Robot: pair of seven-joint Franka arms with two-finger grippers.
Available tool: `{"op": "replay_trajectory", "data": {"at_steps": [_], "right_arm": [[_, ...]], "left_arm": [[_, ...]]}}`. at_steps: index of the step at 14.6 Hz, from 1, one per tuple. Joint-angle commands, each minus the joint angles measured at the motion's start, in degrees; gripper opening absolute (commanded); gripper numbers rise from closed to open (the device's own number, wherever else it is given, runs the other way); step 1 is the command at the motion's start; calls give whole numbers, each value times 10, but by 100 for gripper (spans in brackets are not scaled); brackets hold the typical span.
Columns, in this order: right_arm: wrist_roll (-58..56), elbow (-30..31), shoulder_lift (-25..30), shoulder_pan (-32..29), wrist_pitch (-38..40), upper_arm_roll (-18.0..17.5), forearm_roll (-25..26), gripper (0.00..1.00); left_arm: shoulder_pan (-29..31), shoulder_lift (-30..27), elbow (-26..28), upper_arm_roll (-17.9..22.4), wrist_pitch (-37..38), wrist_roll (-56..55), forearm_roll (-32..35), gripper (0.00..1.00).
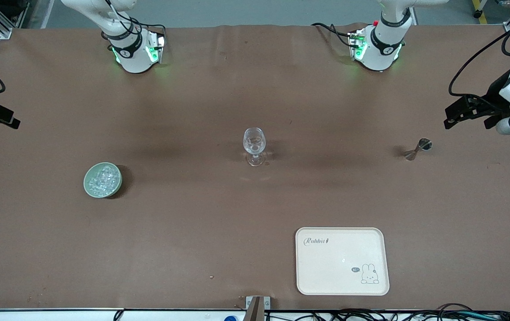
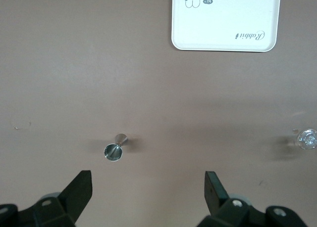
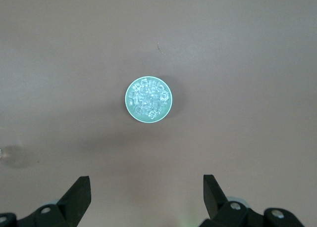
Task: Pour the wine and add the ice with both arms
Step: 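Reach the right gripper toward the ice bowl while the left gripper moves out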
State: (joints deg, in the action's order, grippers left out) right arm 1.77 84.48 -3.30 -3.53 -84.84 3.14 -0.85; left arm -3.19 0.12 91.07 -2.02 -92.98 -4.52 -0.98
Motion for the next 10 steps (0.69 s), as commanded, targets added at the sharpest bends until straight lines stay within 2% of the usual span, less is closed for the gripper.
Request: {"op": "replay_trajectory", "data": {"at_steps": [1,5,7,10], "right_arm": [[0,9,9,-1,1,-2,7,100],[1,9,9,0,1,-2,7,100],[1,16,9,1,1,-2,7,100],[1,61,7,1,-35,-12,7,100]], "left_arm": [[1,-6,2,0,5,0,-5,100],[3,-1,-1,6,6,-1,-9,100],[5,1,0,52,8,-1,-35,100],[5,25,-1,133,38,-27,-91,100]]}}
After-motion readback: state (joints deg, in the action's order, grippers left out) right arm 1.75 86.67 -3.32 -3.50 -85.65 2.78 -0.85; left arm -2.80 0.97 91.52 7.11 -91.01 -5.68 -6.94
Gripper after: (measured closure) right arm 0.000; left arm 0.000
